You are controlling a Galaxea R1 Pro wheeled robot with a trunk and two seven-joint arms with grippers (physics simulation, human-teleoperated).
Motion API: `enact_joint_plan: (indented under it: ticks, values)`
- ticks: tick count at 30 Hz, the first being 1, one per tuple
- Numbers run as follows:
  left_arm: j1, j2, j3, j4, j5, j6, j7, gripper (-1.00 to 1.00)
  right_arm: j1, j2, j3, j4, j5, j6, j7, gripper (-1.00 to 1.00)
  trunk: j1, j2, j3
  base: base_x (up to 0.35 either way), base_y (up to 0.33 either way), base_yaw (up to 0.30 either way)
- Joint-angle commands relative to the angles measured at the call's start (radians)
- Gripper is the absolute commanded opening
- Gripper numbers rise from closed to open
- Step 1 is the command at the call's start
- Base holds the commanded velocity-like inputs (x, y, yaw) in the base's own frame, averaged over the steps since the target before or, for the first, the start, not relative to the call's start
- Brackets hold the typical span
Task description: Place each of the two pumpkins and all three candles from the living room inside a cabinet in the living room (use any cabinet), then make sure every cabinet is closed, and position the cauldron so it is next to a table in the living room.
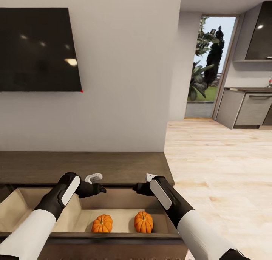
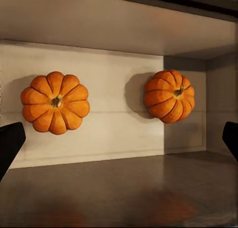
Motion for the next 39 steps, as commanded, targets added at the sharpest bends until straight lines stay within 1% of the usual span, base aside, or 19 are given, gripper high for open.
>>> enact_joint_plan:
  ticks: [1,6,13,20,31,39]
  values:
    - [-0.001,0.001,-0.002,-0.001,-0.007,0.002,-0.006,1.00,-0.001,0.000,0.003,-0.001,-0.010,0.001,-0.010,1.00,-0.004,0.007,0.002,-0.198,0.000,0.000]
    - [-0.001,0.001,-0.002,-0.001,-0.007,0.002,-0.006,1.00,-0.001,0.000,0.003,-0.002,-0.010,0.001,-0.010,1.00,-0.024,0.042,0.018,-0.270,0.000,-0.035]
    - [-0.001,0.001,0.000,-0.005,-0.008,0.002,-0.006,1.00,-0.001,0.001,0.003,-0.003,-0.011,0.001,-0.010,1.00,-0.050,0.091,0.043,-0.230,-0.029,-0.148]
    - [0.001,0.001,0.002,-0.019,-0.008,0.002,-0.006,1.00,-0.001,0.001,0.003,-0.003,-0.012,0.001,-0.010,1.00,-0.077,0.140,0.069,-0.037,-0.009,-0.164]
    - [0.001,0.001,0.002,-0.023,-0.008,0.002,-0.006,1.00,-0.001,0.001,0.003,-0.003,-0.012,0.001,-0.010,1.00,-0.119,0.217,0.104,-0.003,-0.001,-0.038]
    - [0.001,0.001,0.003,-0.024,-0.009,0.002,-0.006,1.00,-0.001,0.001,0.003,-0.003,-0.012,0.001,-0.010,1.00,-0.150,0.273,0.133,0.000,0.000,-0.202]
